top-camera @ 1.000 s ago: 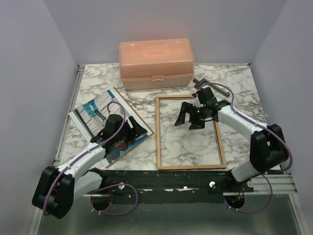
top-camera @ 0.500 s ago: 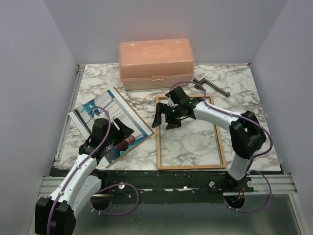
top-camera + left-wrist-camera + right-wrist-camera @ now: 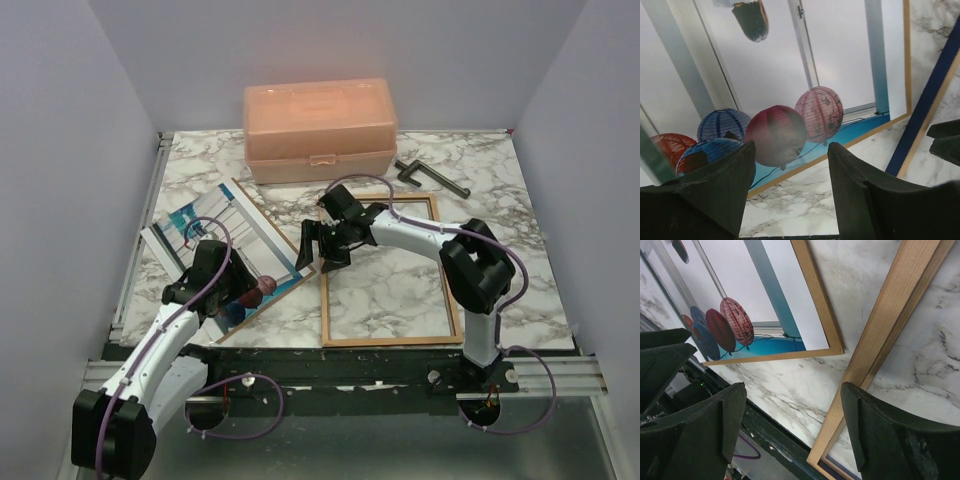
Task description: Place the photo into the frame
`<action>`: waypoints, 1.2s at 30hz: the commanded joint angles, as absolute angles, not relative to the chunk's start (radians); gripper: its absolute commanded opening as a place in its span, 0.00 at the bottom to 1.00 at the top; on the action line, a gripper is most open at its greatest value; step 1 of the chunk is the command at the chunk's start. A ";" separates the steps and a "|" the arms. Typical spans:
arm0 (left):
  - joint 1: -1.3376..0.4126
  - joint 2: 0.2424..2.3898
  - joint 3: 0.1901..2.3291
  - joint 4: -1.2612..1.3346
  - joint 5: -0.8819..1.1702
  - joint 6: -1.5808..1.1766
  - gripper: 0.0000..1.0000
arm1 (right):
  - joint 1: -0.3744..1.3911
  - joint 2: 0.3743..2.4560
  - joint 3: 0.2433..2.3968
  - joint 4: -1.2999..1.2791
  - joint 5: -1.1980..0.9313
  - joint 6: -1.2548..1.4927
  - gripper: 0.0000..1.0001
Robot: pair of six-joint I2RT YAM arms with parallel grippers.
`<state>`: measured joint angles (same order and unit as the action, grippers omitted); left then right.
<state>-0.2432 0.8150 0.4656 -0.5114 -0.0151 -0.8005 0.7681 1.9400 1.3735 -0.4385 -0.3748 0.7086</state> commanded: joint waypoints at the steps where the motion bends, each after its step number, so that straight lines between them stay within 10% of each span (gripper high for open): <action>1: -0.238 0.868 0.496 -0.555 -0.057 -0.778 0.60 | 0.788 1.987 1.419 -0.421 -0.376 0.726 0.82; 36: -0.238 1.029 0.511 -0.546 -0.052 -0.753 0.54 | 0.812 2.191 1.579 -0.524 -0.291 0.675 0.80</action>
<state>-0.2432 1.0157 0.4847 -0.5449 -0.0341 -0.7666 0.7998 2.1345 1.5803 -0.4873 -0.3050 0.6964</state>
